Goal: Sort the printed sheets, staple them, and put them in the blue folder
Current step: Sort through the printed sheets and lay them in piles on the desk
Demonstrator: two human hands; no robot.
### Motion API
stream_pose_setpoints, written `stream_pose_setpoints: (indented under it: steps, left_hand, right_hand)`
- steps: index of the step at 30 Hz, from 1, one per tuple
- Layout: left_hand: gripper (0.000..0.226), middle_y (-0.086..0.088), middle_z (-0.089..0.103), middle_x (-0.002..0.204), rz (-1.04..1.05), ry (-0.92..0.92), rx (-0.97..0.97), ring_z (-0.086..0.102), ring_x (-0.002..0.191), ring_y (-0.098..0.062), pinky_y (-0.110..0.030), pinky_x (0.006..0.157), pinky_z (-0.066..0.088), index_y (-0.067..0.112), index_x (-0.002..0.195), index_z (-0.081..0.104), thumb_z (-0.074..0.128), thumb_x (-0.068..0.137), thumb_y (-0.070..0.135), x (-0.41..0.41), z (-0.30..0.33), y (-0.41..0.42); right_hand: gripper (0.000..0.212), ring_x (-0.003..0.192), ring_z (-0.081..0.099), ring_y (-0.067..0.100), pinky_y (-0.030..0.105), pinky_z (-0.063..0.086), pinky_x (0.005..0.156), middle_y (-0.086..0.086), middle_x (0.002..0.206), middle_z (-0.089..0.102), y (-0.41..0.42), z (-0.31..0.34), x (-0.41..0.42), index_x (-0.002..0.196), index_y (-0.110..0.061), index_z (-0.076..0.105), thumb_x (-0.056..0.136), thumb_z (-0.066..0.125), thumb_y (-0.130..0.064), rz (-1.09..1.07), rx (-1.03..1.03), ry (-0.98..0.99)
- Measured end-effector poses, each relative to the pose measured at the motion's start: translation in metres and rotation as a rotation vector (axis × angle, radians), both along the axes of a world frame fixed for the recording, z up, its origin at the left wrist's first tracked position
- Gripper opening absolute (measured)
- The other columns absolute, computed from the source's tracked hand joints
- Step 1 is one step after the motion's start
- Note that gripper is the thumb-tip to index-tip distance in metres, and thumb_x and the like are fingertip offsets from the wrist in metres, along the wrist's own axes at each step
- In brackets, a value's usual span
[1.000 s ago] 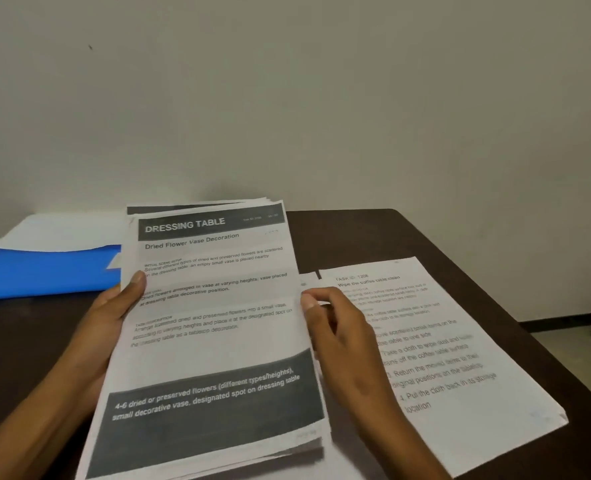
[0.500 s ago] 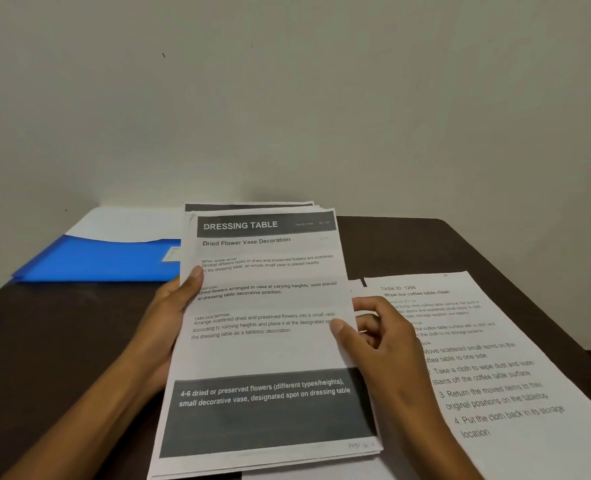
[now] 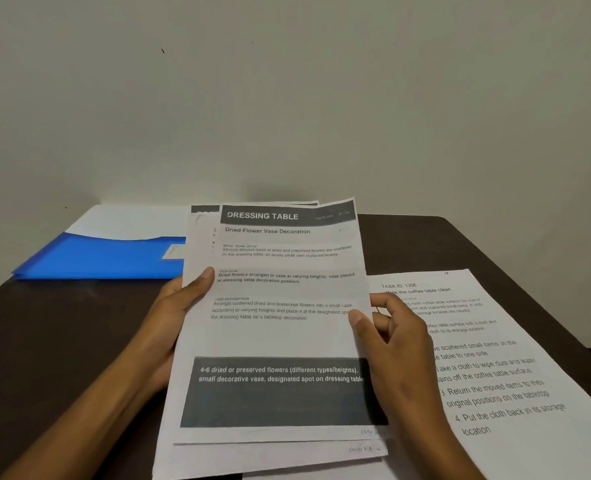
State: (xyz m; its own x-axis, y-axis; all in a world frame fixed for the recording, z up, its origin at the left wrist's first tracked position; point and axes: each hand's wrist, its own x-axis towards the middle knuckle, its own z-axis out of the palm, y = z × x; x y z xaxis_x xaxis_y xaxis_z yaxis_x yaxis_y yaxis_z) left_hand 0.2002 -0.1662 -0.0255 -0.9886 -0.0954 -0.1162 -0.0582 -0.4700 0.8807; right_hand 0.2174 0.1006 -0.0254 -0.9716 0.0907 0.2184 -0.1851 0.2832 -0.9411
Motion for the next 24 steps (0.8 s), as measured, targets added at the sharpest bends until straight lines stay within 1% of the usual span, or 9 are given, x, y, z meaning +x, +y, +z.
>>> stream_pose_setpoints:
  steps: [4,7,9,12,16,19,20,22,24]
  left_hand:
    - [0.039,-0.02,0.071,0.132,0.066,0.038,-0.072,0.071,0.117,-0.041,-0.053,0.092,0.062,0.01,0.139,0.065,0.054,0.106,0.028,-0.003,0.009,-0.019]
    - [0.039,-0.013,0.072,0.132,0.272,0.11,-0.09,0.069,0.122,-0.036,-0.052,0.102,0.058,0.013,0.138,0.066,0.059,0.105,0.032,0.004,0.028,-0.056]
    - [0.038,-0.007,0.076,0.126,0.473,0.136,-0.064,0.073,0.114,-0.028,-0.041,0.095,0.061,0.016,0.134,0.069,0.06,0.104,0.037,0.018,0.041,-0.082]
    - [0.037,0.001,0.079,0.113,0.739,0.122,-0.012,0.078,0.094,-0.015,-0.024,0.073,0.063,0.015,0.13,0.07,0.057,0.106,0.041,0.05,0.053,-0.121]
    - [0.035,0.007,0.081,0.089,0.88,0.182,0.097,0.077,0.078,-0.008,-0.018,0.066,0.059,0.016,0.125,0.071,0.054,0.107,0.041,0.084,0.057,-0.16]
    - [0.032,0.018,0.069,0.061,0.852,0.266,0.184,0.067,0.06,0.005,-0.01,0.061,0.05,0.013,0.107,0.065,0.043,0.112,0.036,0.099,0.061,-0.171]
    - [0.036,0.02,0.066,0.057,0.862,0.28,0.157,0.064,0.057,0.006,-0.009,0.062,0.048,0.008,0.109,0.065,0.041,0.113,0.034,0.103,0.061,-0.174]
    - [0.042,0.014,0.073,0.067,0.89,0.265,0.118,0.069,0.065,0.003,-0.013,0.067,0.052,0.005,0.111,0.077,0.046,0.111,0.034,0.108,0.058,-0.174]
    - [0.036,0.002,0.081,0.091,0.876,0.235,0.147,0.078,0.08,-0.01,-0.021,0.072,0.058,0.017,0.099,0.087,0.058,0.105,0.039,0.11,0.051,-0.171]
  right_hand:
    - [0.009,0.068,0.075,0.019,0.042,0.059,0.067,-0.002,0.07,0.077,-0.001,0.003,-0.007,0.098,-0.022,0.065,0.104,0.061,-0.028,-0.056,0.051,0.01]
    - [0.013,0.07,0.074,0.008,0.028,0.053,0.059,-0.007,0.073,0.077,-0.001,0.011,-0.018,0.096,-0.019,0.066,0.103,0.063,-0.03,-0.166,0.072,0.036]
    - [0.014,0.072,0.074,0.007,0.021,0.049,0.056,-0.009,0.079,0.077,-0.007,0.016,-0.018,0.097,-0.018,0.067,0.103,0.064,-0.031,-0.17,0.075,0.013]
    - [0.013,0.075,0.071,0.013,0.025,0.045,0.056,-0.003,0.084,0.075,-0.027,0.018,-0.011,0.101,-0.017,0.067,0.103,0.065,-0.03,-0.119,0.139,-0.011]
    - [0.009,0.07,0.061,0.005,0.01,0.039,0.049,-0.001,0.087,0.071,-0.062,0.016,0.004,0.099,-0.014,0.066,0.102,0.062,-0.022,-0.046,0.241,-0.014]
    - [0.012,0.079,0.069,0.011,0.025,0.053,0.063,-0.008,0.088,0.073,-0.09,0.01,0.017,0.099,-0.019,0.065,0.103,0.062,-0.03,-0.012,0.275,0.001]
    - [0.011,0.081,0.07,0.012,0.03,0.056,0.066,-0.009,0.089,0.073,-0.097,0.009,0.021,0.099,-0.021,0.065,0.103,0.062,-0.031,0.001,0.275,-0.007]
    - [0.009,0.082,0.07,0.011,0.024,0.053,0.063,-0.009,0.093,0.073,-0.109,0.005,0.027,0.101,-0.021,0.063,0.103,0.063,-0.03,0.028,0.291,-0.022]
    - [0.01,0.082,0.067,0.009,0.014,0.043,0.059,-0.009,0.097,0.07,-0.118,0.004,0.035,0.106,-0.021,0.061,0.103,0.064,-0.029,0.061,0.332,-0.028]
